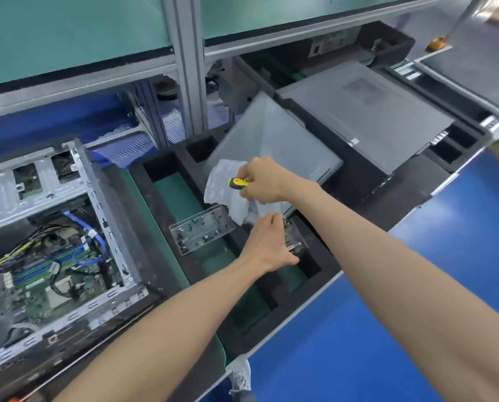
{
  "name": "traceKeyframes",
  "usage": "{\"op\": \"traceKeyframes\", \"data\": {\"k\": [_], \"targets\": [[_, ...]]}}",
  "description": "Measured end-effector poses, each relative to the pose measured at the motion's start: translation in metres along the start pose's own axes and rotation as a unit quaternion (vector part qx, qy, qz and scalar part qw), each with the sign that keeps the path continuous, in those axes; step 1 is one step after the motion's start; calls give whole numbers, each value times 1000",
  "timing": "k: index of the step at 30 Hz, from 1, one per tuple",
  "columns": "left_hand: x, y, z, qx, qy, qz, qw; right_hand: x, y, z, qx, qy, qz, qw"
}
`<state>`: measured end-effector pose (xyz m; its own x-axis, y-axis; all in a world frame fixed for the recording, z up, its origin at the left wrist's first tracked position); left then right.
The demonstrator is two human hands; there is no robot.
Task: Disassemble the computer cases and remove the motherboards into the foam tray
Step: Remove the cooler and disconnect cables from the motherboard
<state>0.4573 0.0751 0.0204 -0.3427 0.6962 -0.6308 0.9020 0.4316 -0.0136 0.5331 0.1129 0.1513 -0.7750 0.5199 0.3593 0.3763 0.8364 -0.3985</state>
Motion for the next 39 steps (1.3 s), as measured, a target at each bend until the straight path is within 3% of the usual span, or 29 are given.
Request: {"op": "traceKeyframes", "data": {"k": [11, 19, 25, 31, 35, 39], "targets": [[16, 2, 67, 82, 80, -34, 993, -54, 18, 28, -15, -6, 34, 999], [19, 8, 50, 135, 96, -19, 986, -43, 17, 35, -13, -22, -1, 1000], [16, -28, -16, -10, 22, 8, 1000, 18, 19, 33, -70, -65, -72, 993], [37, -79, -103, -94, 156, 22, 983, 104, 20, 47, -57, -15, -130, 990], [71, -128, -161, -106, 222, -28, 969, 167, 11, 59, -58, -11, -169, 984], [106, -187, -204, -150, 141, -96, 974, 218, 1, 81, -38, -10, -191, 981]]}}
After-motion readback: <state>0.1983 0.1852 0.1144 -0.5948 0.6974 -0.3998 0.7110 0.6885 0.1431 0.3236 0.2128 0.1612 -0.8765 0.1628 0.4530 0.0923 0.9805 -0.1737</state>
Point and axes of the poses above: each hand's wrist, its own y-axis towards the middle knuckle, its own z-axis out of the palm, x = y × z, the point moved 1 cm from there along y, towards the middle knuckle, and after that the axes turned 12 degrees about z, right-handed, at the moved point
